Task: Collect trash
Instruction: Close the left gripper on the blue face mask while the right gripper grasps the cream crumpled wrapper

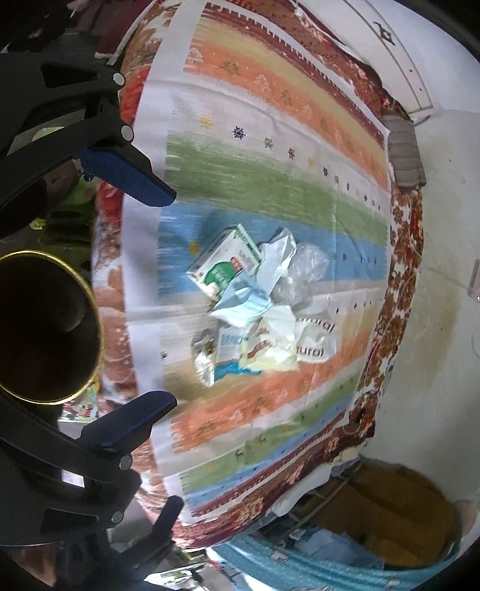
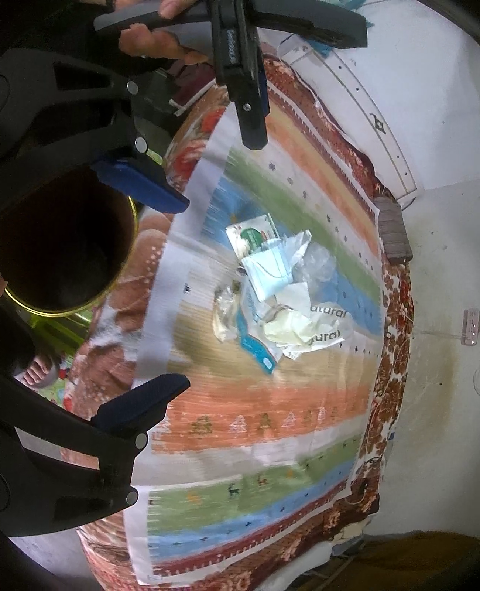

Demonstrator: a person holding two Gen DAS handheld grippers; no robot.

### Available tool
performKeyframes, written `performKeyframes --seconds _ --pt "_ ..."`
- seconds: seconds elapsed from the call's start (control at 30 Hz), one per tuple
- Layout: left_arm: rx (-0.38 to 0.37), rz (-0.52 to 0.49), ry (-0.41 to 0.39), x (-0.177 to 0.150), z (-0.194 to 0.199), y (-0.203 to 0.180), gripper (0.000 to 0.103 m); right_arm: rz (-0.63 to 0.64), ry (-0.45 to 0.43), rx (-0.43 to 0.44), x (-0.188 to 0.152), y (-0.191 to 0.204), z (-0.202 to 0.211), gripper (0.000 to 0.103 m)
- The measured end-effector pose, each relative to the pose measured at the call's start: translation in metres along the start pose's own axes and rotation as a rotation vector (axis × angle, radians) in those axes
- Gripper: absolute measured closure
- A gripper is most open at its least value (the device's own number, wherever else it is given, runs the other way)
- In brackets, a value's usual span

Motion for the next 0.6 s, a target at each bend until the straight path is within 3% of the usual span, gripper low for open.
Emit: performKeyframes --seconds 0.23,0.43,0.6 --pt "-0.027 0.073 0.016 0.024 -0.023 0.006 0.008 -0.012 0.022 0.010 0.016 -0.011 -0.024 0.022" --pt "-0.004 0.088 0.052 0.030 -0.047 0.008 0.008 -0.012 0.035 0.031 0.028 -0.016 -0.046 0.024" --pt "-0.030 0.126 0.082 0.035 -0.058 0.009 0.008 -0.029 0.058 0.016 0.035 -0.026 -0.070 0.026"
Point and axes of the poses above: each gripper's, at about its wrist camera, not at the fingertips, and z roughly against the way its jaws point, y to its left, x to its top, the point moved 9 cm from there along -z, roughly the way its jaws point, and after that the axes turned 13 degrees about z, right-handed, at the moved point
